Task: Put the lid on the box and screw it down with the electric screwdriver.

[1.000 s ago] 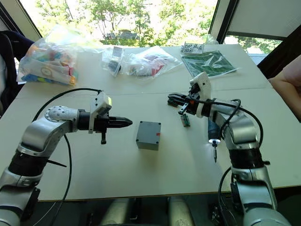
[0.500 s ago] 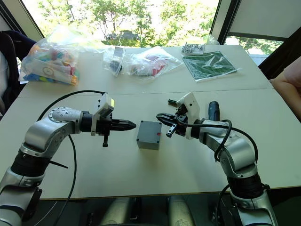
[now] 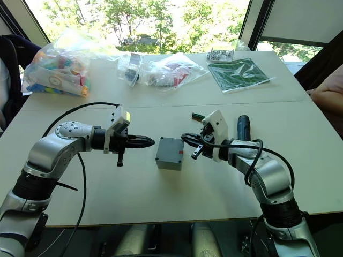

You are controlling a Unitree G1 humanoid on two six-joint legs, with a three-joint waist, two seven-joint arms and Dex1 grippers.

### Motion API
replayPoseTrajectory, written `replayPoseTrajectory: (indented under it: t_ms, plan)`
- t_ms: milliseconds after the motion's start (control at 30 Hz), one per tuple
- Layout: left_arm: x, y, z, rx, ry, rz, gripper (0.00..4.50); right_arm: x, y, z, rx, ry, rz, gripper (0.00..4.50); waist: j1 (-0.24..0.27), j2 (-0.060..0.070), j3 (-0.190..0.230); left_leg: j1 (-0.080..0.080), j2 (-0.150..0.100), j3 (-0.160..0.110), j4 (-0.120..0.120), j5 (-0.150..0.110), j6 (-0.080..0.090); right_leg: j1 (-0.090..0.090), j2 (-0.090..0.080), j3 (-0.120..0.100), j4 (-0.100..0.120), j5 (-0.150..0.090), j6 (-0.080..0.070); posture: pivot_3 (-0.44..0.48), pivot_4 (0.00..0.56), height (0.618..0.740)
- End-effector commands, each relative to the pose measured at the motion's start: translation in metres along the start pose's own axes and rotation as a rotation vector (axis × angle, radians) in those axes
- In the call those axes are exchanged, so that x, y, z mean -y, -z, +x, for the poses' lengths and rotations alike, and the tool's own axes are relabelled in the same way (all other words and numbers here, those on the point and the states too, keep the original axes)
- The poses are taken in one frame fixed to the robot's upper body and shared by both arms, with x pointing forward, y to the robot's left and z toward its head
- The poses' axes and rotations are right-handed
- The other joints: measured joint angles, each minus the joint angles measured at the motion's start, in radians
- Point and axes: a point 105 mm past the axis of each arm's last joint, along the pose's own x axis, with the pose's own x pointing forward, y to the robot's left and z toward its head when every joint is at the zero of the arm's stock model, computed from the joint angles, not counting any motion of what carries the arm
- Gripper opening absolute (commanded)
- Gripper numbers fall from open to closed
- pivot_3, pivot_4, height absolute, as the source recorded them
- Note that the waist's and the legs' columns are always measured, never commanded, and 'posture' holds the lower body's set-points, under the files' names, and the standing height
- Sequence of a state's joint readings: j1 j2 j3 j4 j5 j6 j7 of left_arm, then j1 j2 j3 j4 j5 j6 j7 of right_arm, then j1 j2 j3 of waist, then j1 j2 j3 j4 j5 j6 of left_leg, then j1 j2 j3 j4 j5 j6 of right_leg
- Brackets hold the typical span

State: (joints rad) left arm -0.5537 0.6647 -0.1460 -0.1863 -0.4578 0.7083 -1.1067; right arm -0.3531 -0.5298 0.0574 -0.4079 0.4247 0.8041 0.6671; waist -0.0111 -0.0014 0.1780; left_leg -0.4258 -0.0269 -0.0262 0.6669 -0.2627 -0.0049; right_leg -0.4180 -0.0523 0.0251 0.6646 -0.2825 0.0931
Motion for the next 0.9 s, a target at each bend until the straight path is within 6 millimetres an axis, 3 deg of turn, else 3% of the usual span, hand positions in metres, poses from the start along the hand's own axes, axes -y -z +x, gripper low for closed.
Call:
replayPoseTrajectory:
  t_ms: [33, 333, 367, 500, 633, 667, 800, 900]
  plan:
    - [0.0, -0.006, 0.0, 0.008, -0.006, 0.041, 0.0, -0.001, -0.003, 0.001, 0.013, -0.001, -0.028, 0.07, 0.0, 0.0, 0.0, 0.0, 0.0, 0.0, 0.0, 0.0, 0.0, 0.0, 0.0, 0.0, 0.0, 0.0, 0.0, 0.0, 0.15, 0.74]
    - [0.0, -0.007, 0.001, 0.007, -0.005, 0.046, 0.0, 0.002, 0.002, 0.003, -0.005, 0.014, -0.048, 0.07, 0.0, 0.0, 0.0, 0.0, 0.0, 0.0, 0.0, 0.0, 0.0, 0.0, 0.0, 0.0, 0.0, 0.0, 0.0, 0.0, 0.15, 0.74]
    - [0.0, -0.008, 0.001, 0.008, -0.004, 0.047, 0.0, 0.002, 0.001, 0.003, -0.006, 0.012, -0.051, 0.59, 0.0, 0.0, 0.0, 0.0, 0.0, 0.0, 0.0, 0.0, 0.0, 0.0, 0.0, 0.0, 0.0, 0.0, 0.0, 0.0, 0.15, 0.74]
    - [0.0, -0.009, 0.002, 0.012, -0.002, 0.049, 0.0, 0.004, -0.003, 0.001, 0.002, 0.022, -0.058, 1.81, 0.0, 0.0, 0.0, 0.0, 0.0, 0.0, 0.0, 0.0, 0.0, 0.0, 0.0, 0.0, 0.0, 0.0, 0.0, 0.0, 0.15, 0.74]
    - [0.001, -0.014, 0.004, 0.03, 0.009, 0.056, 0.0, 0.015, -0.02, -0.011, 0.037, 0.072, -0.052, 3.45, 0.001, 0.0, 0.0, 0.0, 0.0, 0.0, 0.0, 0.0, 0.0, 0.0, 0.0, 0.0, 0.0, 0.0, 0.0, 0.0, 0.15, 0.74]
    - [0.002, -0.016, 0.005, 0.036, 0.014, 0.062, 0.0, 0.02, -0.03, -0.017, 0.065, 0.093, -0.021, 3.67, 0.001, 0.0, 0.0, 0.0, 0.0, 0.0, 0.0, 0.0, 0.0, 0.0, 0.0, 0.0, 0.0, 0.0, 0.0, 0.0, 0.15, 0.74]
    - [0.009, -0.031, 0.007, 0.058, 0.062, 0.116, 0.0, 0.057, -0.064, -0.053, 0.065, 0.271, 0.064, 3.67, 0.002, 0.0, 0.0, 0.0, 0.0, 0.0, 0.0, 0.0, 0.0, 0.0, 0.0, 0.0, 0.0, 0.0, 0.0, 0.0, 0.15, 0.74]
    - [0.021, -0.039, 0.012, 0.065, 0.127, 0.177, 0.0, 0.086, -0.074, -0.087, -0.059, 0.418, 0.159, 4.42, 0.004, 0.0, 0.0, 0.0, 0.0, 0.0, 0.0, 0.0, 0.0, 0.0, -0.001, 0.0, 0.0, 0.0, 0.0, 0.0, 0.15, 0.74]
